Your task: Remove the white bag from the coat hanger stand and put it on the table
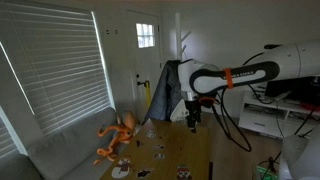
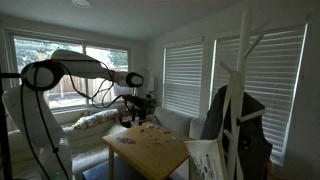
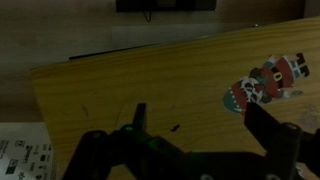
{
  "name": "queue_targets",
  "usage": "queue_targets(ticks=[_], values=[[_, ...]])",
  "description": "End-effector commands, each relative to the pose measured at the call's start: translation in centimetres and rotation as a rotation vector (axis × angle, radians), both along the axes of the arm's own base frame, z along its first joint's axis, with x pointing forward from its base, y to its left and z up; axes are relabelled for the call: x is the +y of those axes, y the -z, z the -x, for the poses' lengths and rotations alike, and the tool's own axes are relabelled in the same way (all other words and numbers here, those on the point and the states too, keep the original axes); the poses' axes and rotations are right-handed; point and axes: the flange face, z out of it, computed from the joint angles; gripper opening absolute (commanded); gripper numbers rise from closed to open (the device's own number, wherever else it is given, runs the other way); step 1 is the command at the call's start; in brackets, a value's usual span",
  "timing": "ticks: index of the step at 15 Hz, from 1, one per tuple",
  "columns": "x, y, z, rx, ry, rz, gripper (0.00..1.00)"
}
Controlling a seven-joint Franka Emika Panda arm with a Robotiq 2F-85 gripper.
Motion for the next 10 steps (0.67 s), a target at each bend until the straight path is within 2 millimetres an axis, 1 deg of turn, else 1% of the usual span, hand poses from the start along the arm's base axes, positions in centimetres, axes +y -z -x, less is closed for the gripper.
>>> queue_targets(ticks=[1, 6, 7, 8, 9, 10], values=[[0.0, -0.1, 0.0, 0.001, 0.000, 0.000, 1.00], [0.0, -0.1, 0.0, 0.001, 0.000, 0.000, 1.00], [-0.6, 0.0, -0.5, -0.007, 0.023, 0.001, 1.00], [-2.2, 0.1, -1.1, -0.024, 0.073, 0.018, 1.00], [-3.2, 0.0, -1.5, -0.034, 0.097, 0.015, 1.00], [-5.0, -0.2, -2.2, -0.071, 0.132, 0.034, 1.00]])
